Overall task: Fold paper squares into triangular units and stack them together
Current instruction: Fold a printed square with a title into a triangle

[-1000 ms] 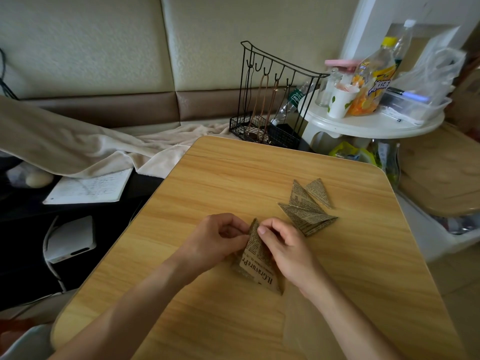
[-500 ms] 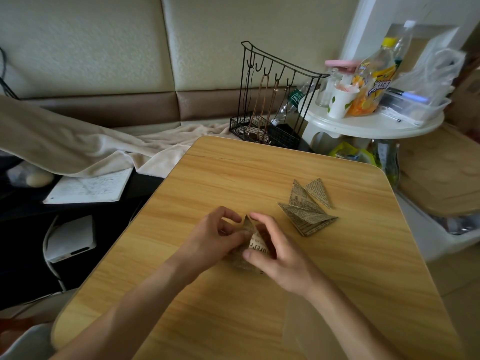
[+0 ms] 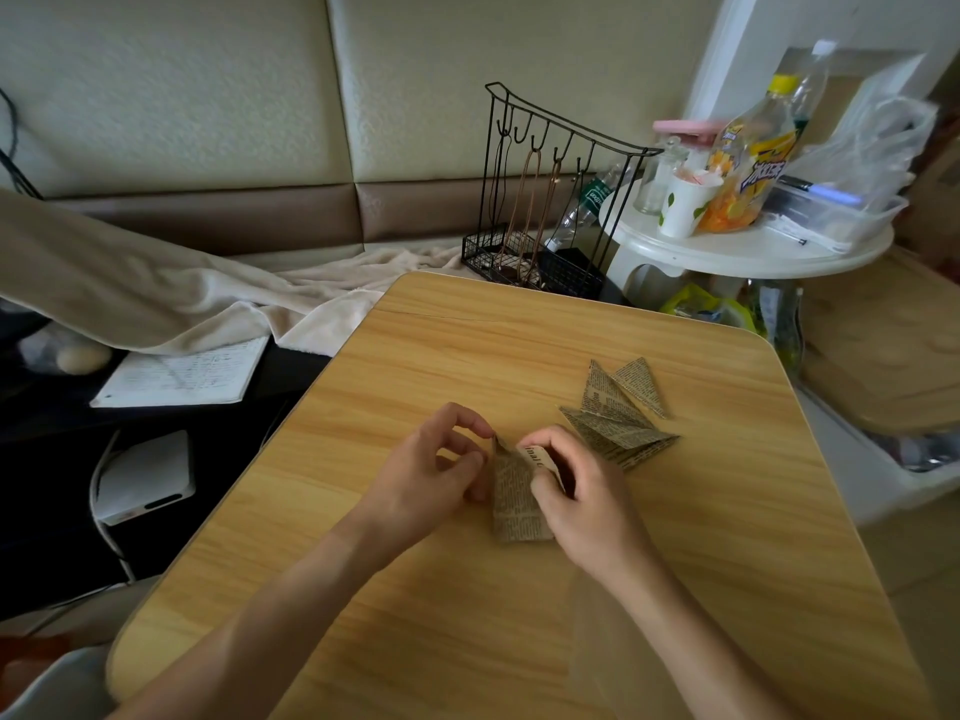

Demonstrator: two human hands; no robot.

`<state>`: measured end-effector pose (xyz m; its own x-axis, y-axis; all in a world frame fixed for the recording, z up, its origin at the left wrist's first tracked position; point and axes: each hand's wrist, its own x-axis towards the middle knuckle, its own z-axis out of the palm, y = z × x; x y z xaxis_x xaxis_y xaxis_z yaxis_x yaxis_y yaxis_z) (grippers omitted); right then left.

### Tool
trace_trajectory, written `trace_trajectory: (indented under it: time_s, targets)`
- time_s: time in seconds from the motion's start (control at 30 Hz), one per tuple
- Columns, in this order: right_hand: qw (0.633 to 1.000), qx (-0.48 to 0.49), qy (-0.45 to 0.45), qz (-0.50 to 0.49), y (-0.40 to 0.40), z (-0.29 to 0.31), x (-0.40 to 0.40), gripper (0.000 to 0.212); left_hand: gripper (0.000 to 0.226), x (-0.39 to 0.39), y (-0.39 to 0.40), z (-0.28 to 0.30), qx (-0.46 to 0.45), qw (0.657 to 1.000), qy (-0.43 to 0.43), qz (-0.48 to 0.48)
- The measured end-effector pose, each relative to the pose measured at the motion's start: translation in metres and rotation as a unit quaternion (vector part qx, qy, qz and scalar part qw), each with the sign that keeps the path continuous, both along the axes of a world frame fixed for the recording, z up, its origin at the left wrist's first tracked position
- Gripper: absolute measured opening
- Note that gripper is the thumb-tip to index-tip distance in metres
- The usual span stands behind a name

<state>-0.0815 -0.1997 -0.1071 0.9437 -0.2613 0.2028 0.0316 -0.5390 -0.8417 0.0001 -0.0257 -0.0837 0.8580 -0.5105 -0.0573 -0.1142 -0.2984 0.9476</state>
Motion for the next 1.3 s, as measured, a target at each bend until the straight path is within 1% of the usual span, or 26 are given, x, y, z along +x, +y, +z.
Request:
trace_trajectory:
  time_s: [0.07,0.17,0.27,0.37,0.43,0.5,0.53,0.63,0.7,0.77,0.83,0.87,0.9,0.97,1.07,1.2,1.3]
  targets:
    - [0.999,-0.018,-0.026,-0.018,-0.002,0.0,0.0,0.028,0.026,0.0,0.001,-0.002,0.006,1.0,-0.021,0.0]
    - [0.997,-0.057,-0.047,-0.032,-0.005,0.003,0.0,0.022,0.028,0.0,0.002,-0.004,0.007,1.0,-0.028,0.003]
    - [0.996,-0.073,-0.045,-0.012,-0.004,0.007,-0.002,0.019,0.029,0.001,0.002,-0.005,0.017,0.999,-0.049,-0.001]
    - [0.996,-0.076,-0.043,0.003,-0.003,0.008,-0.004,0.02,0.035,0.002,0.004,-0.003,0.037,0.997,-0.062,-0.02]
    - [0.996,-0.083,-0.045,-0.004,-0.002,0.008,-0.003,0.018,0.031,0.003,0.004,-0.004,0.044,0.997,-0.059,-0.031]
    - [0.994,-0.095,-0.051,-0.025,-0.001,0.004,-0.002,0.016,0.022,0.003,0.003,-0.005,0.052,0.996,-0.063,-0.025]
    - [0.993,-0.1,-0.054,-0.038,-0.001,0.002,-0.002,0.021,0.019,0.003,0.003,-0.006,0.053,0.996,-0.063,-0.017]
    - [0.988,-0.117,-0.064,-0.079,-0.002,-0.002,-0.003,0.047,0.015,0.002,0.002,-0.008,0.043,0.998,-0.046,0.017]
    - [0.981,-0.137,-0.088,-0.108,-0.002,-0.003,-0.003,0.056,0.015,0.003,0.002,-0.009,0.041,0.997,-0.041,0.044]
    - [0.967,-0.162,-0.143,-0.138,-0.001,-0.003,-0.002,0.05,0.016,0.003,0.001,-0.009,0.034,0.997,-0.03,0.062]
    - [0.953,-0.179,-0.193,-0.151,0.0,-0.002,-0.001,0.034,0.016,0.003,0.0,-0.01,0.033,0.997,-0.025,0.067]
    - [0.951,-0.183,-0.203,-0.143,0.0,-0.002,-0.001,0.027,0.016,0.003,0.0,-0.01,0.037,0.997,-0.028,0.067]
    - [0.955,-0.181,-0.202,-0.122,0.001,-0.002,-0.001,0.021,0.016,0.003,0.0,-0.01,0.042,0.996,-0.033,0.066]
    - [0.971,-0.156,-0.17,-0.063,0.003,-0.003,-0.002,0.015,0.018,0.003,0.0,-0.011,0.055,0.995,-0.049,0.062]
    - [0.988,-0.116,-0.1,-0.001,0.007,-0.008,-0.002,0.016,0.023,0.003,0.0,-0.01,0.067,0.994,-0.077,0.034]
    - [0.99,-0.124,-0.063,0.024,0.005,-0.01,-0.001,0.028,0.033,0.0,0.0,-0.009,0.081,0.99,-0.112,0.0]
    - [0.991,-0.123,-0.044,0.031,0.005,-0.008,-0.001,0.022,0.035,0.001,0.0,-0.008,0.128,0.978,-0.166,0.012]
